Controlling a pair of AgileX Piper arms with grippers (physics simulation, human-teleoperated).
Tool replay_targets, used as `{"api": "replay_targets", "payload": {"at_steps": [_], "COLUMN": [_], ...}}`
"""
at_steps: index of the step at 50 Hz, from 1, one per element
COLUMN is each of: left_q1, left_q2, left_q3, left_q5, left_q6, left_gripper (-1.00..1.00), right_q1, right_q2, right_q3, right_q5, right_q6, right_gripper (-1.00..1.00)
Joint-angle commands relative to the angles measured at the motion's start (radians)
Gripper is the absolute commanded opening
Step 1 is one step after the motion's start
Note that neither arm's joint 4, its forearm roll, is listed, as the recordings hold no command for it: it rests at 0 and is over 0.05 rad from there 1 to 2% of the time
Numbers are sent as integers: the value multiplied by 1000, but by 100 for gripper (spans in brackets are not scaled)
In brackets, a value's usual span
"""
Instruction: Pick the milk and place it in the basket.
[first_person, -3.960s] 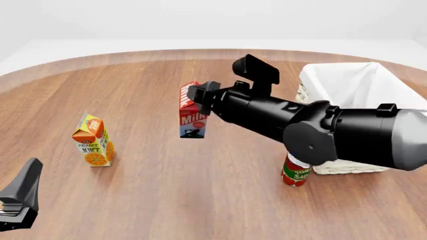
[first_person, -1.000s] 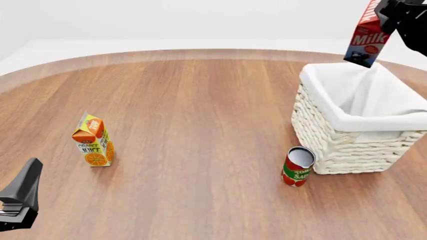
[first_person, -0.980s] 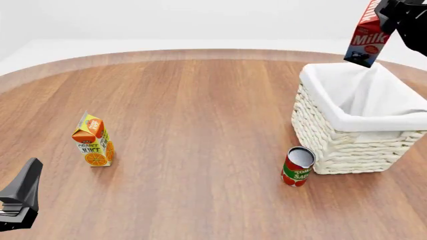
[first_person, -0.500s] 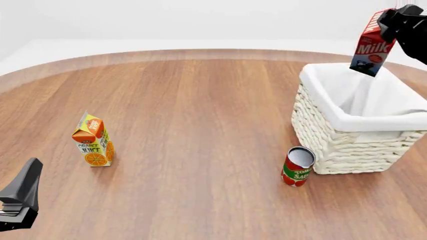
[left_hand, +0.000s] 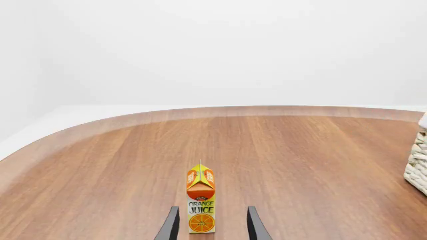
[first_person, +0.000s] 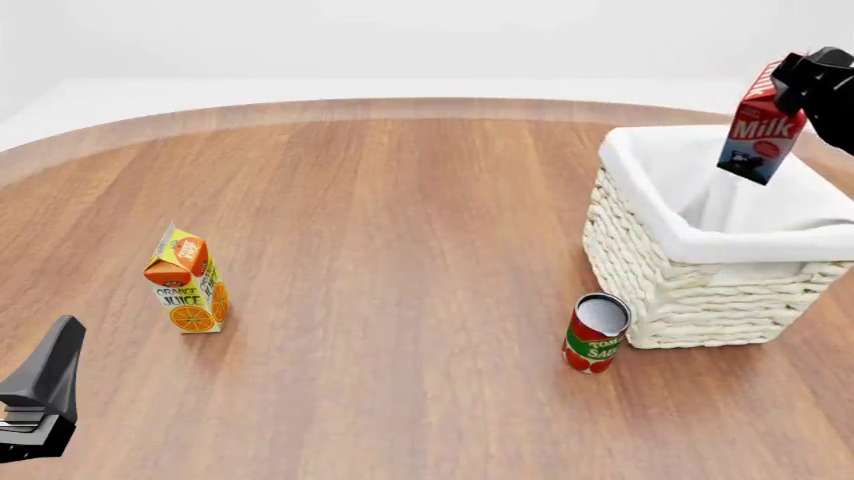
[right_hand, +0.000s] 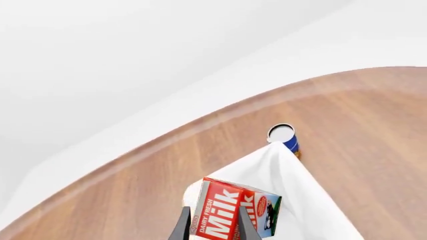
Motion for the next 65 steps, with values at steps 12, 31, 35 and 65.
{"api": "replay_targets", "payload": {"at_steps": [12,31,35,65], "left_q1": [0,0,0,0], "left_q2": [0,0,0,0], "left_q3": [0,0,0,0], "left_q5": [0,0,0,0], "left_q6": [0,0,0,0], "left_gripper": [100,100,100,100], "right_q1": [1,-8,-8,-6], "right_q2": [11,25,28,19], "right_q3": [42,78,86,82], "right_q5": [-32,-48,-53,-58], "right_q6": [47,60,66,67], "right_gripper": [-100,-100,-100,-100]}}
